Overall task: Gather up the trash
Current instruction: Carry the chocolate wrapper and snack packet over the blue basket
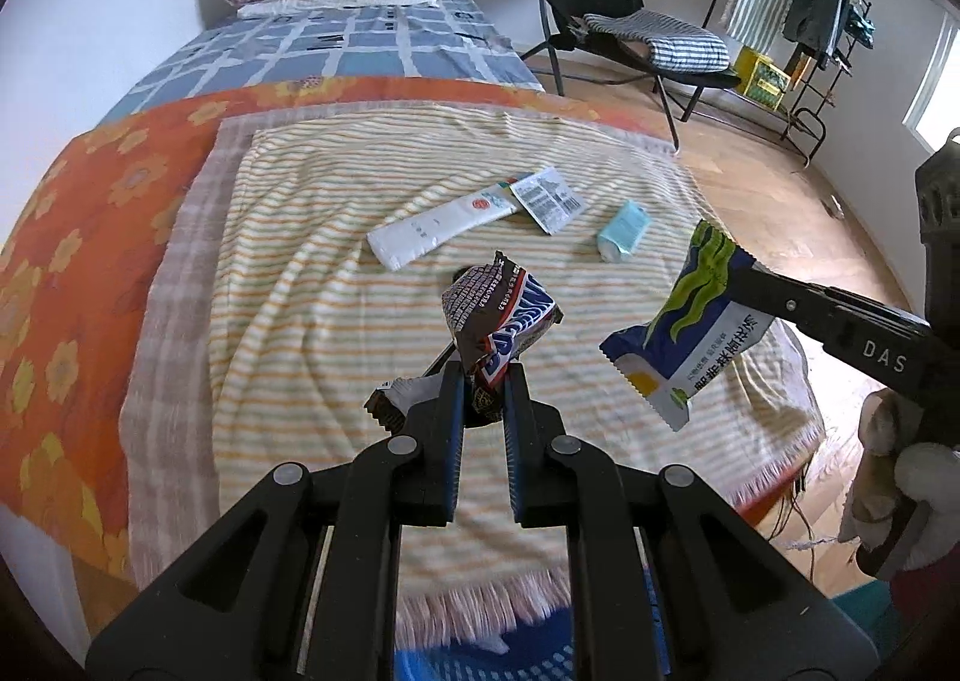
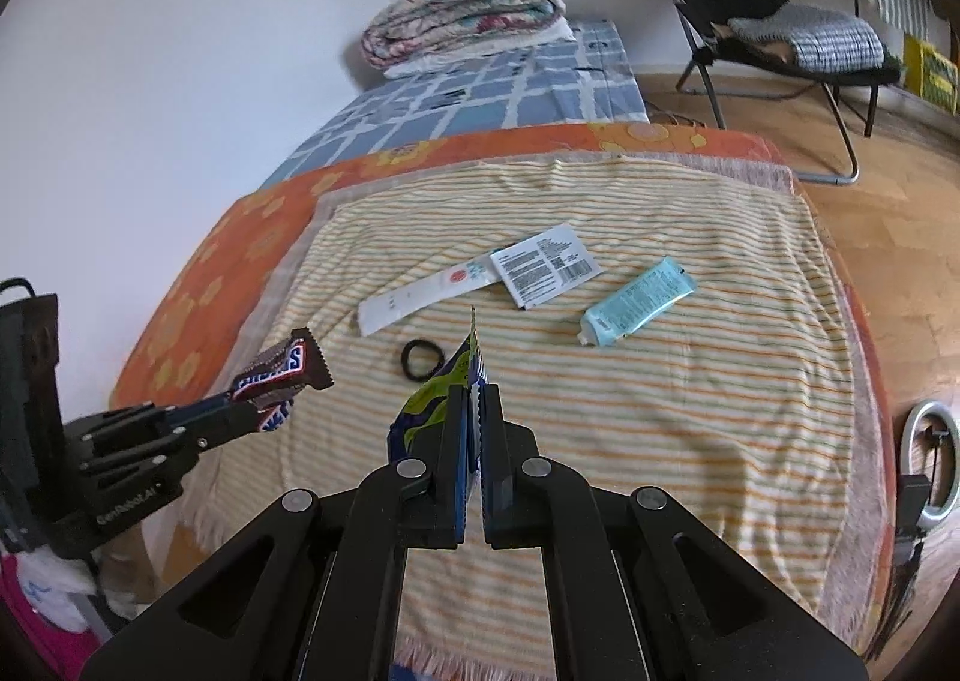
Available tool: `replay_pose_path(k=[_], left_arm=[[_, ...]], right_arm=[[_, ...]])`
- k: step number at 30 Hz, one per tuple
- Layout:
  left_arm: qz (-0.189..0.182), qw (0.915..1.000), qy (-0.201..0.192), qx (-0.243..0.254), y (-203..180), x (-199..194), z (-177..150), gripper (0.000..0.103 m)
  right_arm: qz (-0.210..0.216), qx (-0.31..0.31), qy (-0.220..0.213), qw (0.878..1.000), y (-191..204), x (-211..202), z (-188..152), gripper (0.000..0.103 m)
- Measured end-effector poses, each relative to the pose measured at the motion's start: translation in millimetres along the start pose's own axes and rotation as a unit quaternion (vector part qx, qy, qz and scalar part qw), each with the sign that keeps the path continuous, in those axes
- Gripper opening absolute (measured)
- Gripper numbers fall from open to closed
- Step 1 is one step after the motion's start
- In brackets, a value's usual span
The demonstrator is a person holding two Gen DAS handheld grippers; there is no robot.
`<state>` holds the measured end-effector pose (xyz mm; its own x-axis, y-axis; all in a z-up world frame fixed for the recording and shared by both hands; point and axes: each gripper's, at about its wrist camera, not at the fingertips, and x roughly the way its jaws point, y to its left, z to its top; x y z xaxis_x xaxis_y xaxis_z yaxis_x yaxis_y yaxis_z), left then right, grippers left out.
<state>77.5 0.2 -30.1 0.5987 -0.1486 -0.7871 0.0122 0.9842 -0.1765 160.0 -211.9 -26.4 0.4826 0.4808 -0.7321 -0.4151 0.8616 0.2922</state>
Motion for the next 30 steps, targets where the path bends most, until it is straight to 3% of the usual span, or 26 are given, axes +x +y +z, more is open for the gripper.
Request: replay_pose_path(k=[11, 30], left_arm=[[-0.003, 0.9999, 0.011, 0.007, -5.1, -34.3, -56.2, 0.010], [-0.010, 0.9978, 0.065, -0.006, -5.4, -38.3, -146.1, 0.010]], right_arm=[[0.017, -0.016, 0.000, 1.000, 20.7, -29.9, -47.9, 0.002], [0.012, -0.051, 0.032, 0.998, 34.3, -53.0, -142.3, 0.002]])
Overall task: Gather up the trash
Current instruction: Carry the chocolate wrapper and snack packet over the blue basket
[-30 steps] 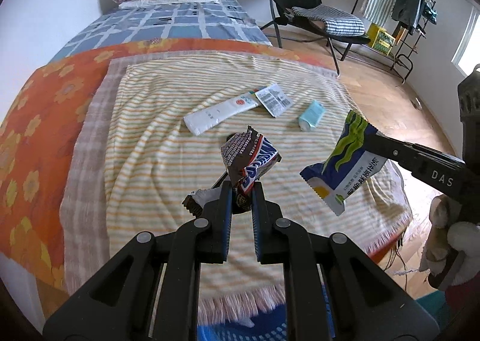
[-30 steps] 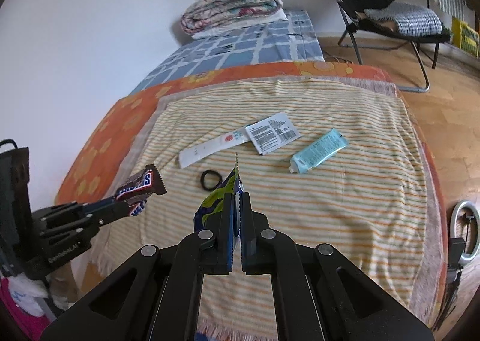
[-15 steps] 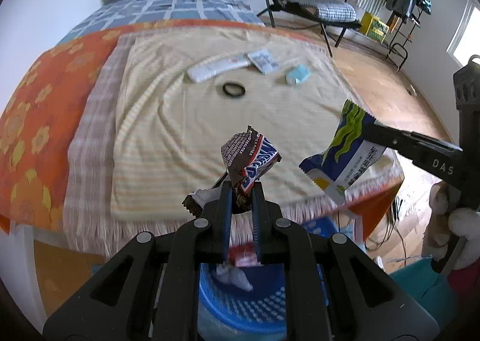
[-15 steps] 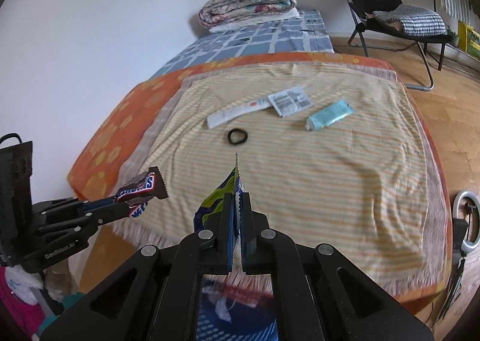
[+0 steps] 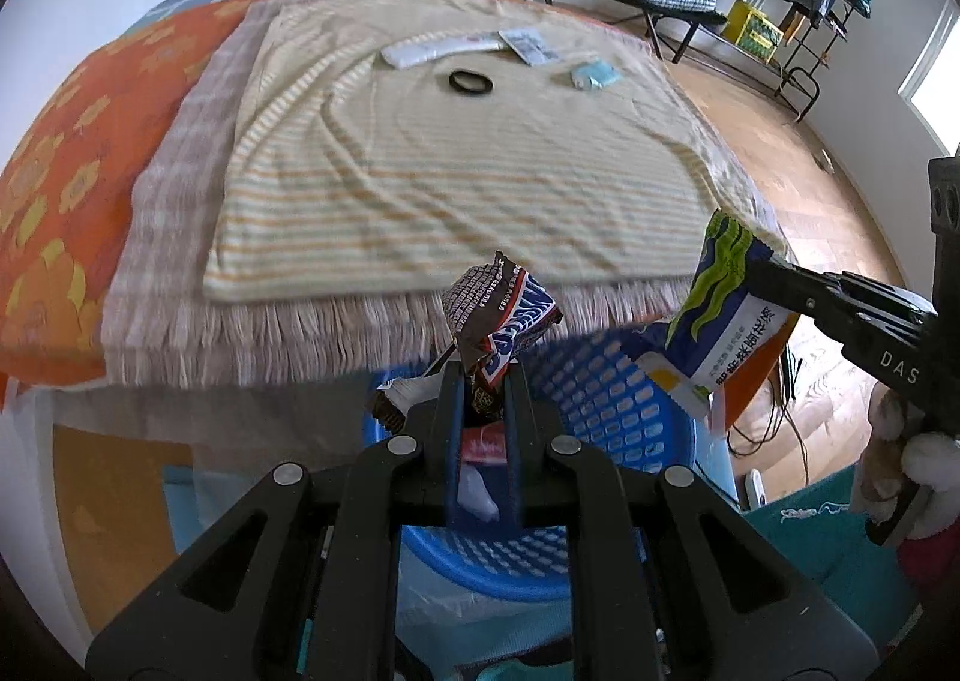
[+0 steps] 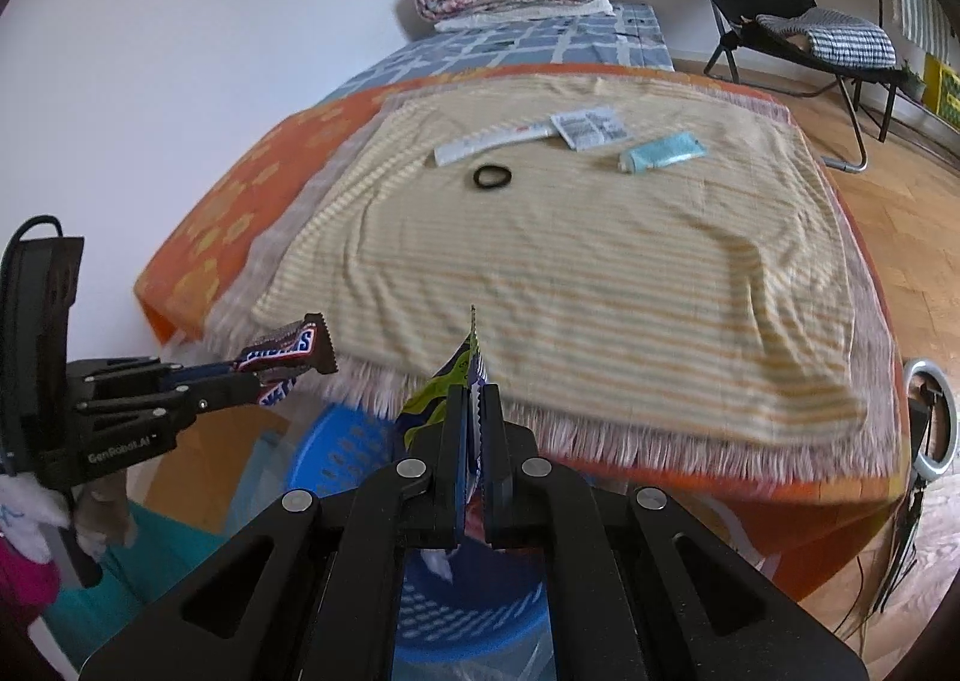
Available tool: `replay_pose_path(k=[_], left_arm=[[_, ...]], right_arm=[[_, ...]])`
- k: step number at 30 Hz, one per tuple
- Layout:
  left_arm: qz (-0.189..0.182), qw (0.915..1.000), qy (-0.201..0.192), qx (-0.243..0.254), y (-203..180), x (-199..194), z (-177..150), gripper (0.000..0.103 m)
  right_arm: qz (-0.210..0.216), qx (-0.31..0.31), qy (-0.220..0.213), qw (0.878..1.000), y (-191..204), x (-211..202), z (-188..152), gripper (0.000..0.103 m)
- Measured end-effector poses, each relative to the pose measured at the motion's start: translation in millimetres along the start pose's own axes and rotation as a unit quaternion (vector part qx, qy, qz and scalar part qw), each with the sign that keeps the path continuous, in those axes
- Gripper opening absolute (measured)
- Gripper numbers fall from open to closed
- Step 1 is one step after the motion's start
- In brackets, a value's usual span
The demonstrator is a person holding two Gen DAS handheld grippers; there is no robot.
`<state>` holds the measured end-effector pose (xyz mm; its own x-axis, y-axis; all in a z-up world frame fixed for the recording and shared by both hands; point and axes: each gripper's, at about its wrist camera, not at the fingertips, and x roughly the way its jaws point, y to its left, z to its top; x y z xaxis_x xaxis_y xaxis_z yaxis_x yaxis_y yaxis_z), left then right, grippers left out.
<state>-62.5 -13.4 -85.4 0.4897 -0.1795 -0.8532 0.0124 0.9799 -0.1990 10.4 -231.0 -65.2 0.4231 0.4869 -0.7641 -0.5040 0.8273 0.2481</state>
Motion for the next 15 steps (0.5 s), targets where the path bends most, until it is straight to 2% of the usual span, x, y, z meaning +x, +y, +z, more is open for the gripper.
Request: replay_pose_path(k=[15], left_arm=[[-0.006, 0.9992, 0.038, 0.012, -12.3, 14.9, -32.4, 0.010]], right_arm=[[0.001, 0.005, 0.029, 1.000, 0.2, 7.7, -38.6, 0.002]])
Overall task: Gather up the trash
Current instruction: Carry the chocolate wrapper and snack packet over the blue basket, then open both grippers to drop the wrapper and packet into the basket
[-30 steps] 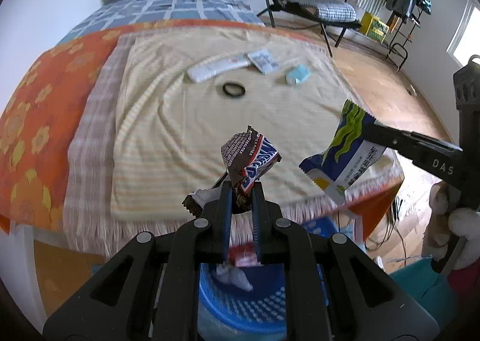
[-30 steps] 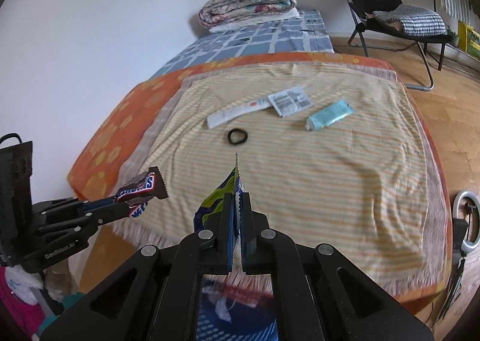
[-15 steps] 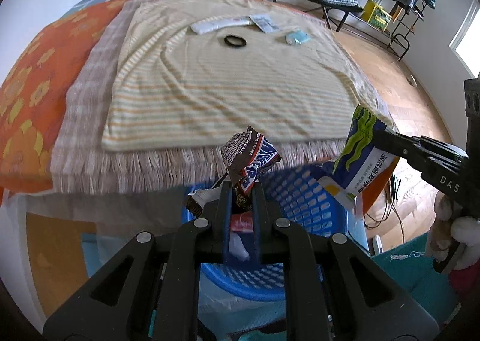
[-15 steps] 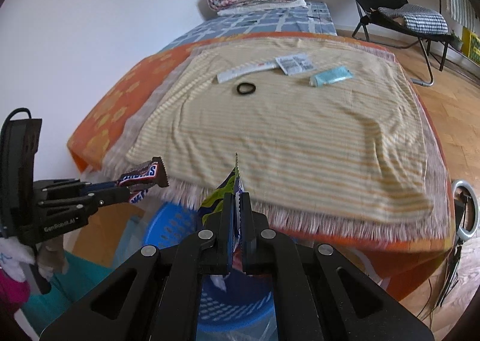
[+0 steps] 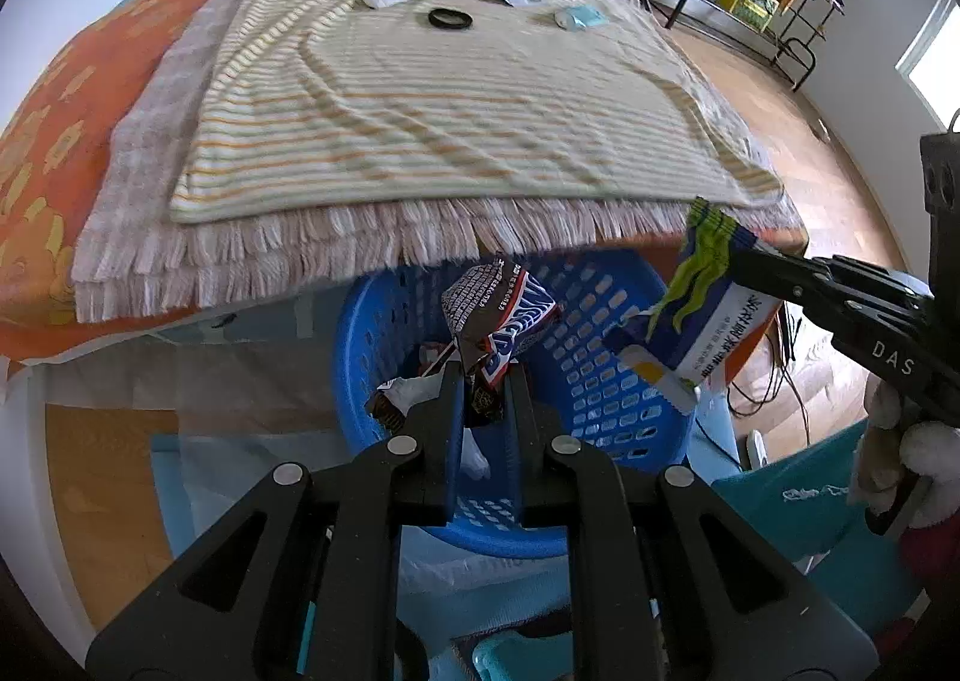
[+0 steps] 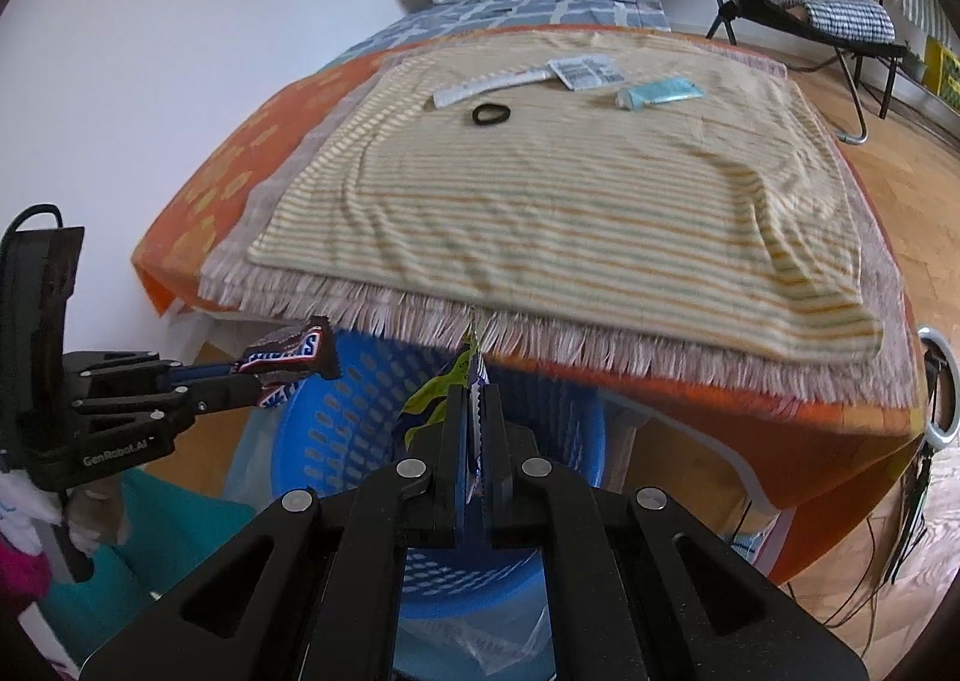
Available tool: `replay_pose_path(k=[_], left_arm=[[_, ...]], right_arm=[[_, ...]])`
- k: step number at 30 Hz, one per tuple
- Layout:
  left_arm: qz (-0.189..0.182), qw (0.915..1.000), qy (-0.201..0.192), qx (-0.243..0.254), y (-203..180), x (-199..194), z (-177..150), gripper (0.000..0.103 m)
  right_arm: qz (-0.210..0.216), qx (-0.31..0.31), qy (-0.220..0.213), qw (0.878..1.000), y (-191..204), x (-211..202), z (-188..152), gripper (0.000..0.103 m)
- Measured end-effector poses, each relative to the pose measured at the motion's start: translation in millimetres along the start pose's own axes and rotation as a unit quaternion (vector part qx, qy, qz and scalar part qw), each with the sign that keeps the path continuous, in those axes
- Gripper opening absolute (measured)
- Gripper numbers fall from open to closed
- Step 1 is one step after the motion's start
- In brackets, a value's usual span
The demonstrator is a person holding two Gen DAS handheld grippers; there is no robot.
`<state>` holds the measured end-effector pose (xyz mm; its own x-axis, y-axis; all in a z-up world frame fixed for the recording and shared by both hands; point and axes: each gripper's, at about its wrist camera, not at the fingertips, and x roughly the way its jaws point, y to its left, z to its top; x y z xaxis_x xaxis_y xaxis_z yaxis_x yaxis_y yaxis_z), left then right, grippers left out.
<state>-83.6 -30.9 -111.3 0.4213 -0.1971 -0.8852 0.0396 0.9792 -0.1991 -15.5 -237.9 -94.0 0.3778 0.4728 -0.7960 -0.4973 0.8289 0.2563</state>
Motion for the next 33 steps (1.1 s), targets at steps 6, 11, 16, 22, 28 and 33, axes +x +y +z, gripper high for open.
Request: replay_pose_path(k=[6, 11, 16, 22, 28, 33], left_arm=[[0.002, 0.9999, 0.010, 0.013, -6.8, 4.8, -5.6, 0.011], [0.001, 0.9998, 0.015, 0.016, -8.7, 6.9, -6.4, 0.011], [0.001, 0.9997, 0.019, 0.018, -10.6, 10.8, -4.0, 0.013], [0.002, 0.9996, 0.020, 0.020, -11.7, 13.0, -3.4, 0.030], [0.005, 0.9996, 0.021, 0.017, -12.0, 14.2, -3.3, 0.054], [0.008, 0.9997, 0.018, 0.016, -11.5, 14.0, -2.4, 0.055]], right_arm=[[0.005, -0.003, 0.012, 1.000, 4.8, 6.0, -4.6, 0.002], [0.006, 0.000, 0.017, 1.000, 4.6, 8.8, -5.7, 0.002], [0.006, 0.007, 0.024, 1.000, 2.6, 12.1, -5.6, 0.002], [0.002, 0.018, 0.031, 0.999, 0.1, 15.8, -5.8, 0.004], [-0.002, 0.027, 0.039, 0.999, -2.5, 19.3, -5.9, 0.023], [-0.002, 0.027, 0.031, 0.999, -2.2, 16.4, -5.3, 0.043]])
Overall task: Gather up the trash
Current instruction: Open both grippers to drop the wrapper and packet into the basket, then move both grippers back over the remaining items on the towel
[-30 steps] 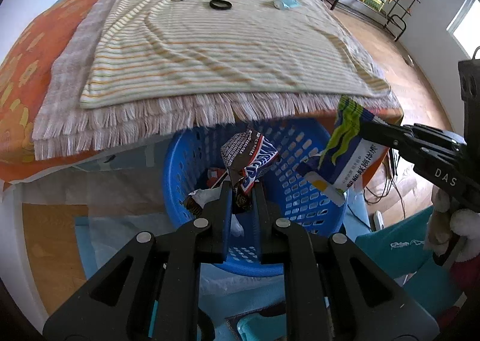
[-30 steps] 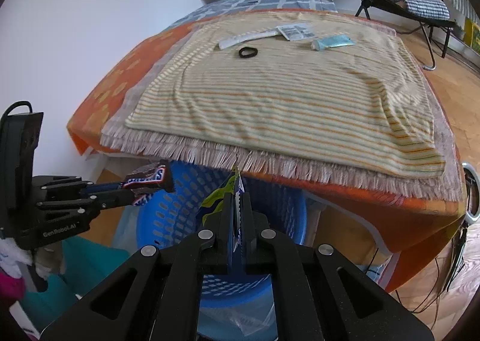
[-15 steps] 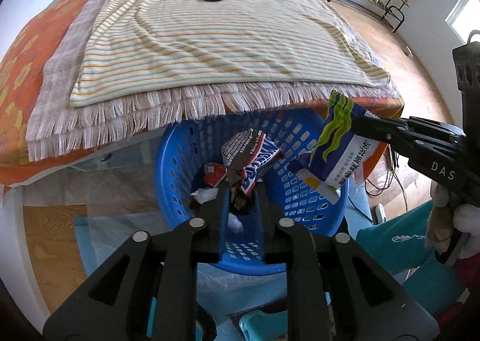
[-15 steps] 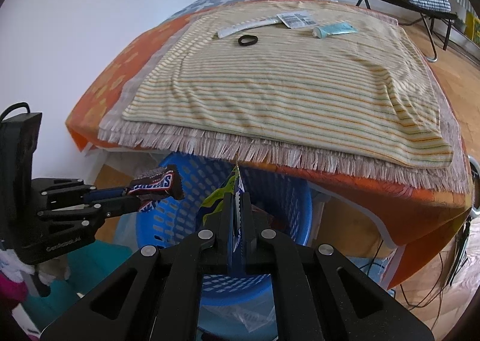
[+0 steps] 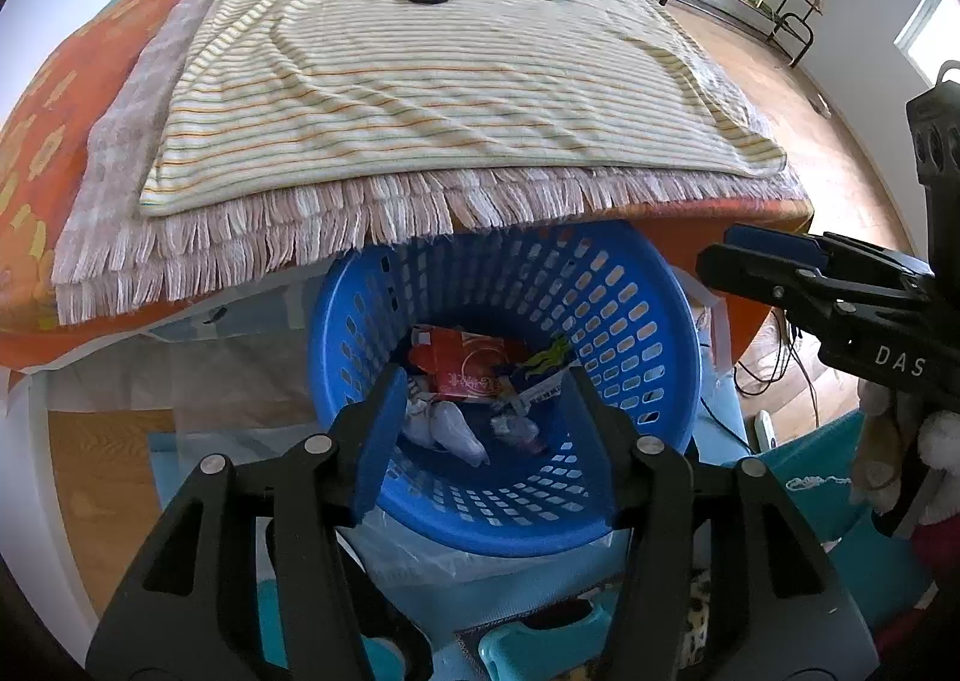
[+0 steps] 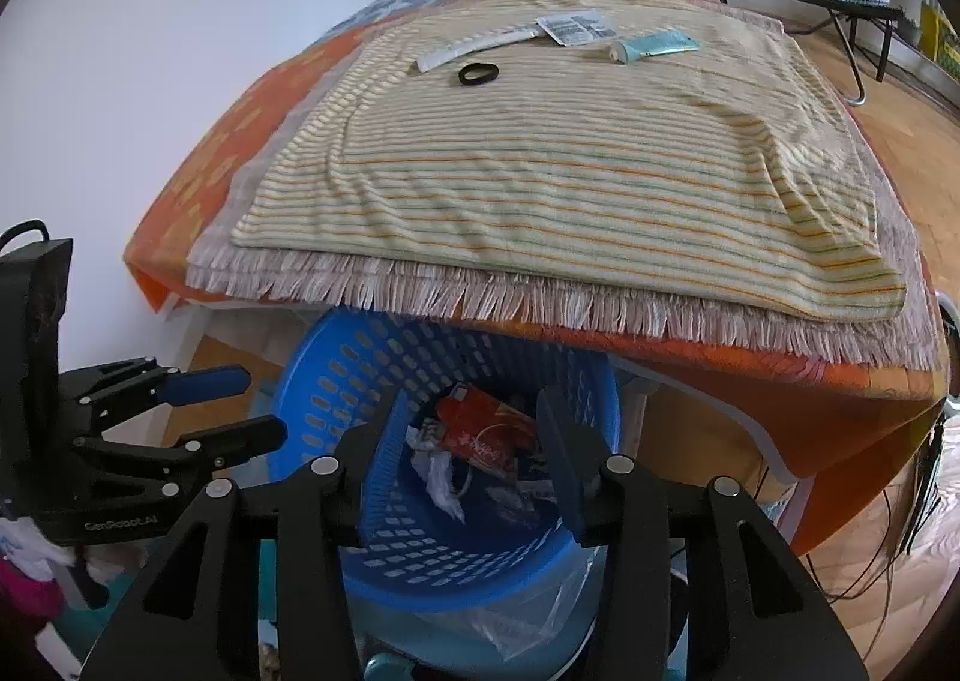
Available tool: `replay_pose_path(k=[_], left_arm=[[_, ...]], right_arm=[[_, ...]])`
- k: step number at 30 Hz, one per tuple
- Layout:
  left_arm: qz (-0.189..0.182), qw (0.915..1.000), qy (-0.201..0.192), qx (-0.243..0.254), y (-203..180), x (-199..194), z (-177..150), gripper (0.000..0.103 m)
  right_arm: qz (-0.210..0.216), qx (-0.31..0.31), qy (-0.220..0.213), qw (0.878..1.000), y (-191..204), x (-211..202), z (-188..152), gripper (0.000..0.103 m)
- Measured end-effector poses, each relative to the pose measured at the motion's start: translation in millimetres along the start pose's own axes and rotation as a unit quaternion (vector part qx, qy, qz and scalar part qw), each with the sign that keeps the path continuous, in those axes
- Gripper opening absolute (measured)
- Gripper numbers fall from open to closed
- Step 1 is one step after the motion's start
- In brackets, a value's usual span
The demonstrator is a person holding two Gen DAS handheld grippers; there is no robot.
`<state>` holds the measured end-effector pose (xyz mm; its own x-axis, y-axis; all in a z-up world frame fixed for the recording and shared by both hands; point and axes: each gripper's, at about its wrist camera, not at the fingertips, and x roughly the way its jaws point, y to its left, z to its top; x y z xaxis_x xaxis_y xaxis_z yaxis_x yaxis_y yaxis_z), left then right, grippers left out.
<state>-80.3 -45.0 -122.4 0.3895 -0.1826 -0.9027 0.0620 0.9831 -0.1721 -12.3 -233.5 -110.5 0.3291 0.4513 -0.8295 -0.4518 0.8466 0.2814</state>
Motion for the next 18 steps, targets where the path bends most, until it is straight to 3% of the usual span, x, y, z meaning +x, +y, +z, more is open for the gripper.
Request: replay_pose_path(k=[2, 6, 10, 14, 18], left_arm=[[0.002, 1.0000, 0.002, 0.000, -0.1, 1.1, 0.3, 0.055], [0.007, 1.0000, -0.004, -0.001, 0.1, 0.2, 1.5, 0.066], [0.013, 0.9998, -0.010, -0.005, 2.2, -1.5, 3.2, 0.066], [0.019, 0.9996, -0.016, -0.009, 4.7, -2.0, 4.4, 0.071], [0.022, 0.9995, -0.020, -0.010, 5.2, -2.1, 6.7, 0.071]], right_arm=[[-0.004, 0.001, 0.003, 1.000, -0.2, 1.3, 0.2, 0.043], [-0.010, 0.006, 0.011, 1.000, -1.9, 4.3, 0.0, 0.043], [-0.018, 0.010, 0.012, 1.000, -3.6, 4.7, 0.5, 0.044], [-0.025, 0.015, 0.006, 1.000, -5.3, 3.0, 1.2, 0.065], [-0.033, 0.018, 0.007, 0.999, -6.7, 2.8, 3.4, 0.066]])
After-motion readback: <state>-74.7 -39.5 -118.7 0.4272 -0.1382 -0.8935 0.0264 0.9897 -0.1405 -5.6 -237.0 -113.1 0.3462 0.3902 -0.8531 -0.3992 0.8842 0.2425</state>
